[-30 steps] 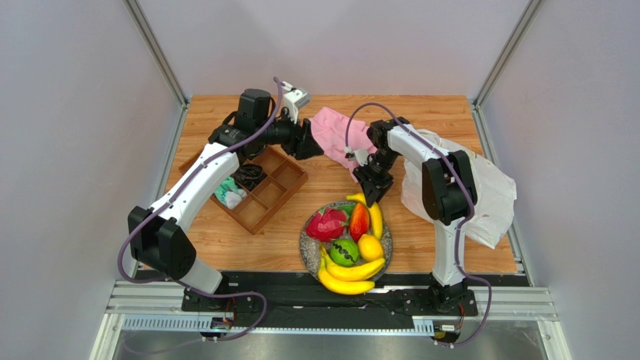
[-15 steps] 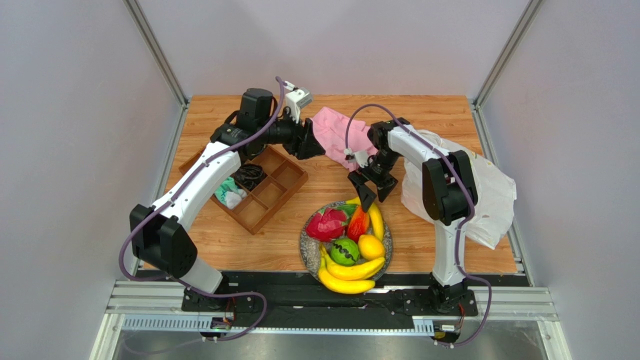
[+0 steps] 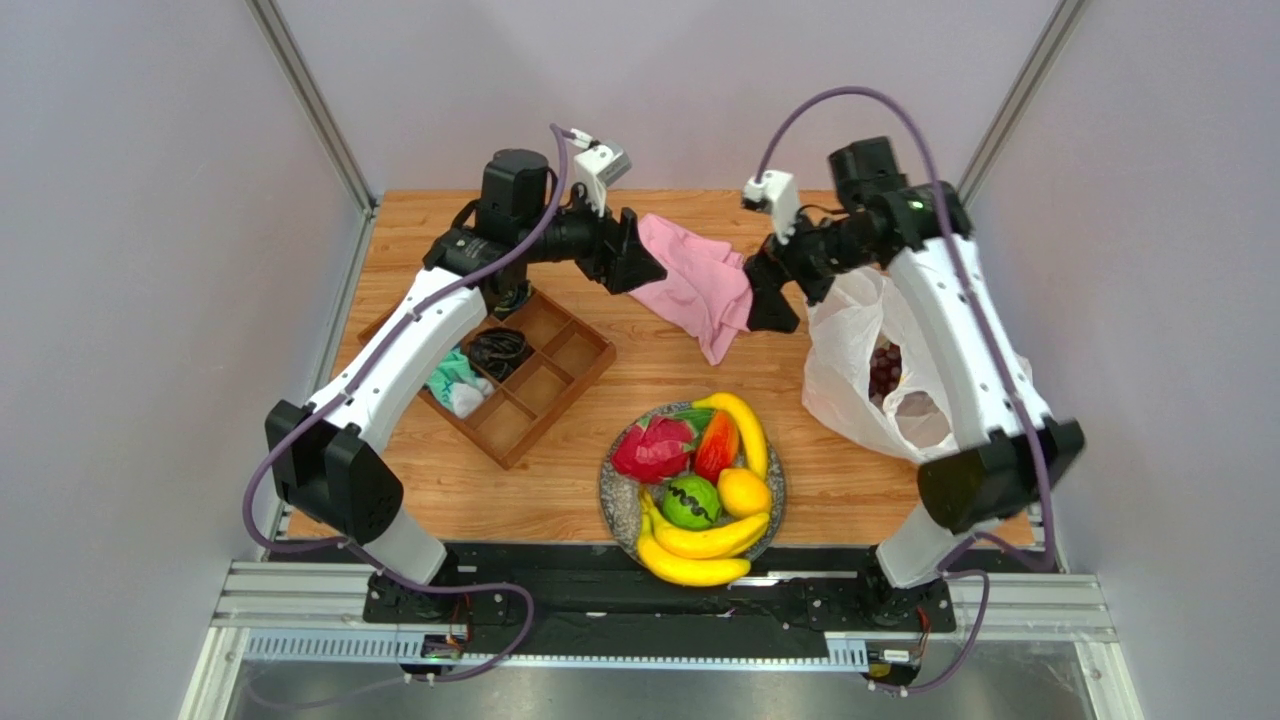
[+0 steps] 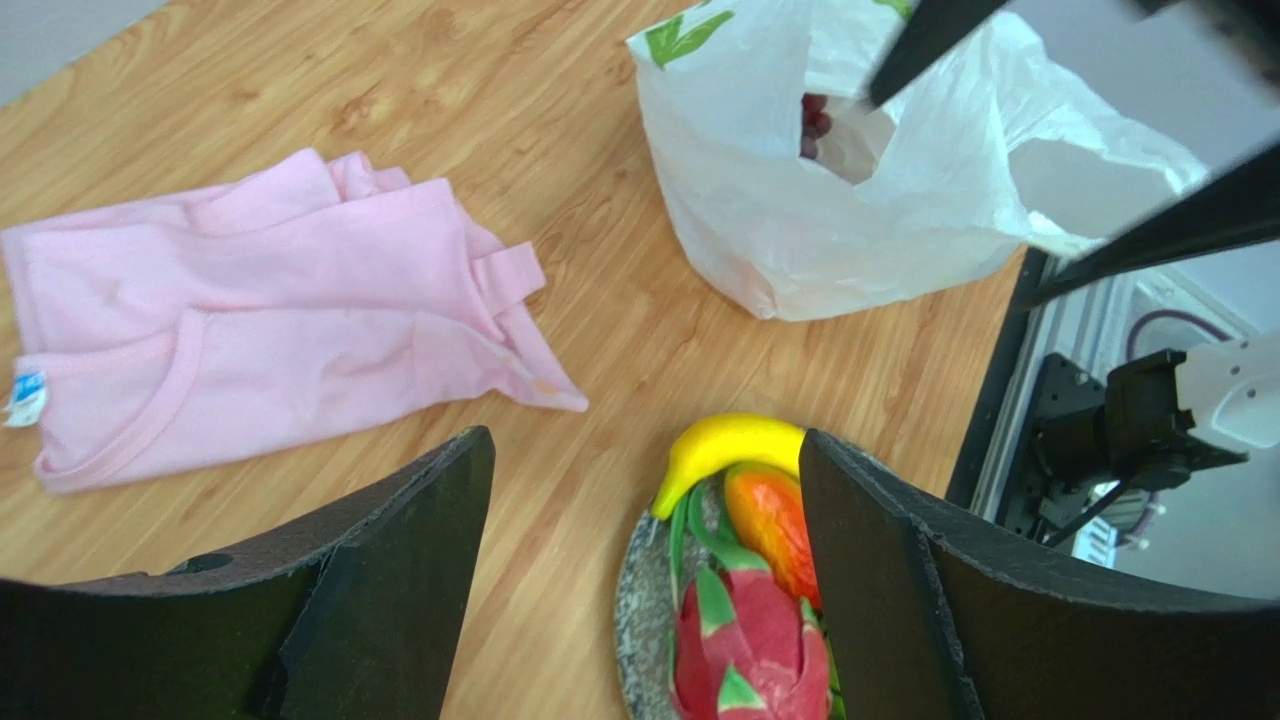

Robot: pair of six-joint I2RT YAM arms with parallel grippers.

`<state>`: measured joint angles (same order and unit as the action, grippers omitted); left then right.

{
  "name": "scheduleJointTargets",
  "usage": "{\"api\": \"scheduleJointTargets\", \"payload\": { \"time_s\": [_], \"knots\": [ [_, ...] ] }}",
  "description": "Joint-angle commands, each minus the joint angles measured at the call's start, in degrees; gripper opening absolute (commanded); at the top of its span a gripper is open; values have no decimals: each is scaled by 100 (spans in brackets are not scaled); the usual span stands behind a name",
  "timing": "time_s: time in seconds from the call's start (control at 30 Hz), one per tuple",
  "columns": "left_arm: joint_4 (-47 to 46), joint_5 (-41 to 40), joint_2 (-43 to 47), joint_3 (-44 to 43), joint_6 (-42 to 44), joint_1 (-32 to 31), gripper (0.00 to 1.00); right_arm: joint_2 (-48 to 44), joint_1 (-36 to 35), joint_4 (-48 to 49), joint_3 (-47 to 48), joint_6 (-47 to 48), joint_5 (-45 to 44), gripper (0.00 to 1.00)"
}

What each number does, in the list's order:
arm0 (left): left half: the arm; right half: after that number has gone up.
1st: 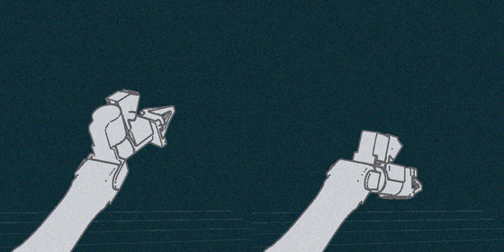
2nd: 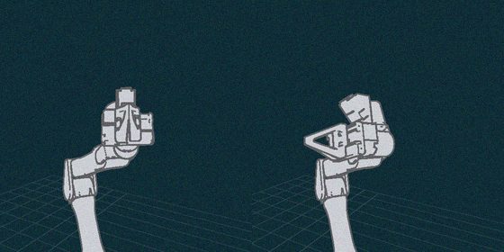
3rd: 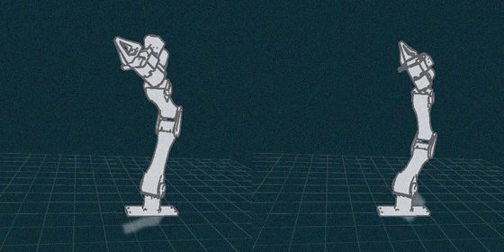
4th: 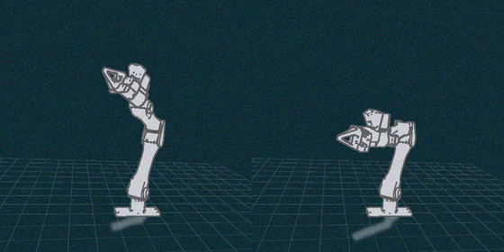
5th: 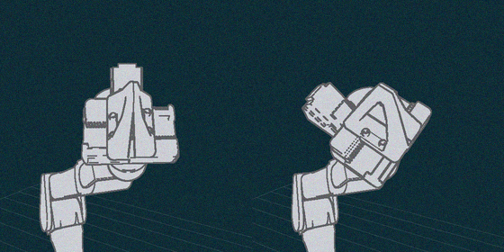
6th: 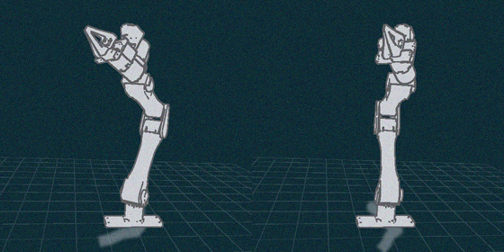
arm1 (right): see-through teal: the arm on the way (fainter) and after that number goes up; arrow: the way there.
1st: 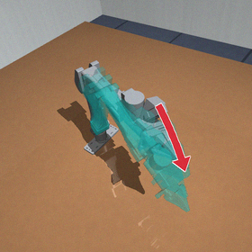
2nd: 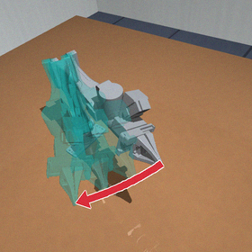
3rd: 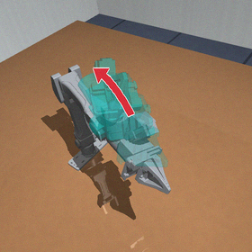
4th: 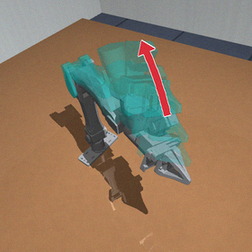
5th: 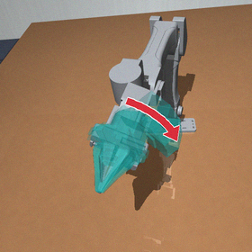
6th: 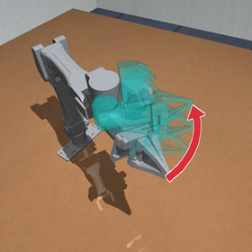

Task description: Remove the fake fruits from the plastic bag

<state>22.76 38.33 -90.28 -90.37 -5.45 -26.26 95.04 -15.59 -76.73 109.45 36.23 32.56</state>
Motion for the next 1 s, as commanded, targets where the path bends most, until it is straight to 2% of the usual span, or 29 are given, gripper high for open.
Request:
{"api": "scheduleJointTargets", "payload": {
  "time_s": [0.0, 0.1, 0.23, 0.37, 0.5, 0.6, 0.67, 0.7, 0.73, 0.8, 0.97],
  "knots": [
    [-439, 61, -288, -428, -386, -256, 84, -1188, 451, -425, 16, -1095, 59, 100],
    [-553, 140, -639, -850, -623, -650, 84, -1856, 1179, 86, -528, -1931, -171, 100],
    [-913, 280, -1437, -1693, -1061, -1187, 97, -2419, 2619, 413, -1223, -2594, -293, 99],
    [-1160, 185, -2326, -2528, -1563, -1645, 98, -2316, 2957, 274, -1619, -2682, -197, 95],
    [-1064, -88, -2942, -3231, -1511, -1944, 98, -2377, 3027, 851, -2442, -3024, 224, 94],
    [-1204, 34, -3188, -3312, -1511, -1988, 99, -2045, 3053, 1274, -2779, -3350, 812, 94],
    [-1195, 165, -3355, -3303, -1406, -2032, 99, -1798, 3220, 1327, -2754, -3525, 1838, 93],
    [-1152, 201, -3425, -3294, -1345, -2049, 99, -1535, 3308, 1327, -2727, -3587, 2286, 97],
    [-1143, 184, -3530, -3286, -1344, -2076, 99, -1428, 3517, 1327, -2718, -3675, 3213, 100],
    [-1282, 193, -3540, -3111, -1353, -2199, 99, -1148, 3747, 1283, -2771, -4061, 4262, 100],
    [-1450, 9, -3707, -3266, -1257, -2620, 99, -1058, 3985, 1039, -3008, -4054, 4593, 100]
  ]
}}
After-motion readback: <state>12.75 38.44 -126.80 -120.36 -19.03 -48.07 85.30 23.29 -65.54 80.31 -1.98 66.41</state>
